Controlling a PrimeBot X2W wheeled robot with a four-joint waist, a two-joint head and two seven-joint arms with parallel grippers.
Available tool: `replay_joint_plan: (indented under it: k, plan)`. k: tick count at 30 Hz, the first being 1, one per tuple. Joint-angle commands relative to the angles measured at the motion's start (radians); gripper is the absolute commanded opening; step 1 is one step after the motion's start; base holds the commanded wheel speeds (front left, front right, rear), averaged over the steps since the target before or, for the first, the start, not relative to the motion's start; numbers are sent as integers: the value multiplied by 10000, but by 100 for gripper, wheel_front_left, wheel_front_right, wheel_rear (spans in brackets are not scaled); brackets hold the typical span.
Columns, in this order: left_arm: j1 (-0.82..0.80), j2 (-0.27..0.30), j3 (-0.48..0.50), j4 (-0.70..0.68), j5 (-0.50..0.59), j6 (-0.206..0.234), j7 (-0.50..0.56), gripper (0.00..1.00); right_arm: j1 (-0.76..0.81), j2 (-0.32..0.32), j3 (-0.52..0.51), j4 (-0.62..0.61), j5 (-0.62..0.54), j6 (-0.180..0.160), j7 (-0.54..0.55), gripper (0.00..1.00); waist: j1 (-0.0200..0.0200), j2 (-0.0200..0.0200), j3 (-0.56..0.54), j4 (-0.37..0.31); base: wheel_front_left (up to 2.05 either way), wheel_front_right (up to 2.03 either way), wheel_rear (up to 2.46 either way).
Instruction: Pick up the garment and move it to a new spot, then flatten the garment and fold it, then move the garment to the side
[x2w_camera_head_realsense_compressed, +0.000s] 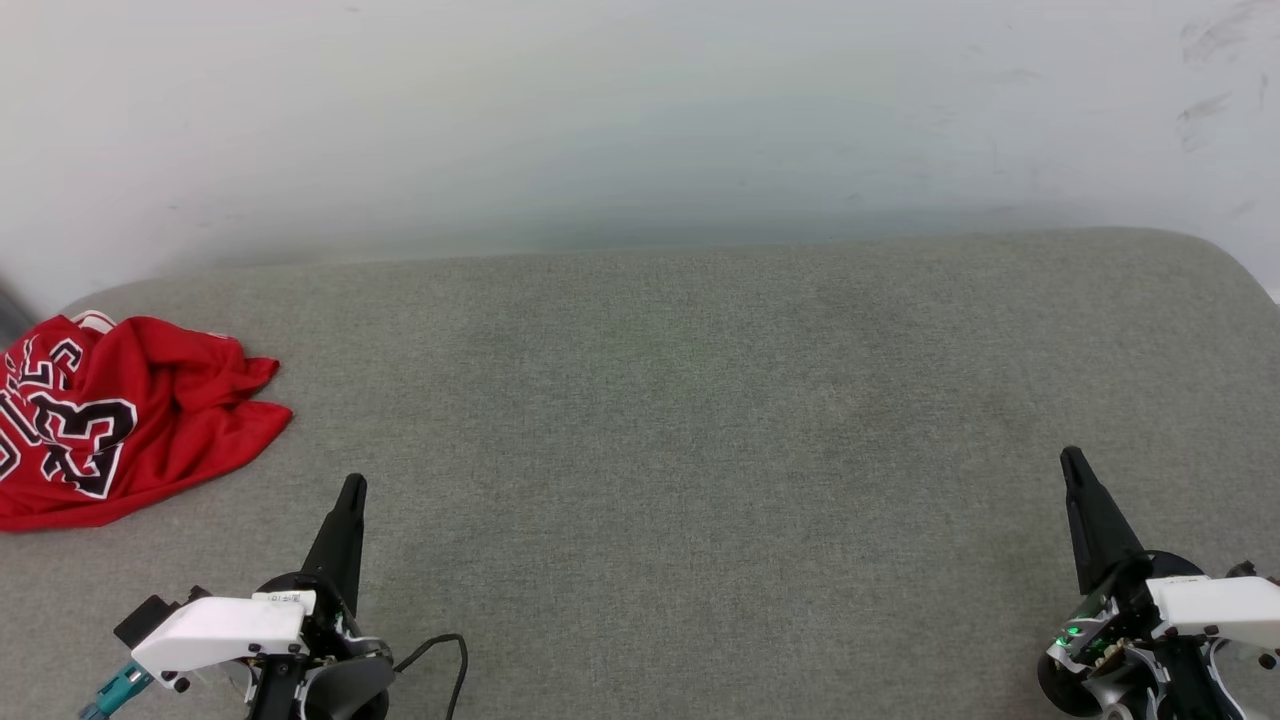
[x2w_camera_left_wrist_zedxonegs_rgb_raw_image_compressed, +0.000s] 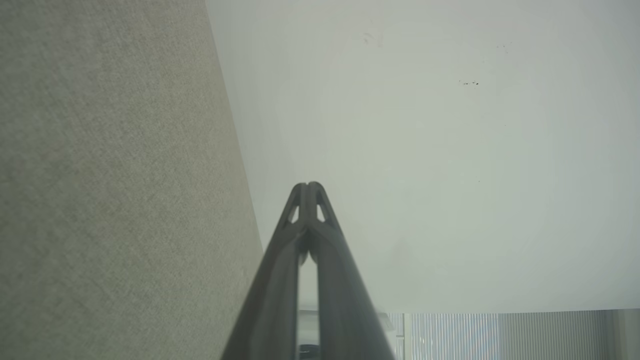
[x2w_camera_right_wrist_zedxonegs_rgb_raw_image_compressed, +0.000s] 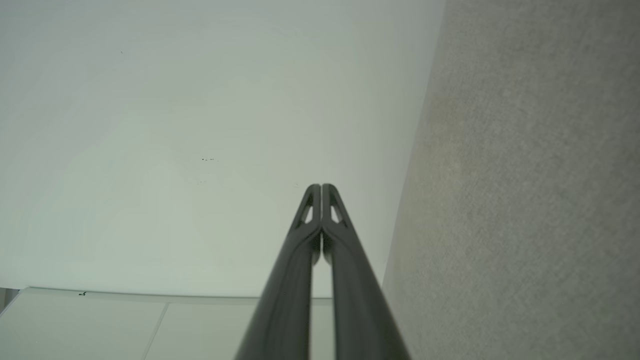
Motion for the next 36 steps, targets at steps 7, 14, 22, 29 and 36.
replay_joint_plan:
  k: [7, 14, 22, 29, 36]
  plan:
    - [-57, -15, 26, -3, 22, -30, 17, 0, -102, 37, 6, 5, -45, 0, 5, 0, 0, 0, 0, 0, 0, 0, 0]
    - [-57, -15, 26, -3, 21, -30, 17, 0, -102, 37, 7, 5, -45, 0, 5, 0, 0, 0, 0, 0, 0, 0, 0]
    - [-57, -15, 21, -3, 21, -30, 16, 0, -102, 37, 7, 5, -45, 0, 5, 0, 0, 0, 0, 0, 0, 0, 0]
    - [-57, -15, 25, -3, 21, -30, 16, 0, -102, 37, 7, 5, -45, -1, 5, 0, 0, 0, 0, 0, 0, 0, 0]
    - [286, -30, -63, 271, 33, 11, -60, 100, 287, 6, 53, 275, -26, -2, -52, 100, 0, 0, 7, 0, 0, 0, 0]
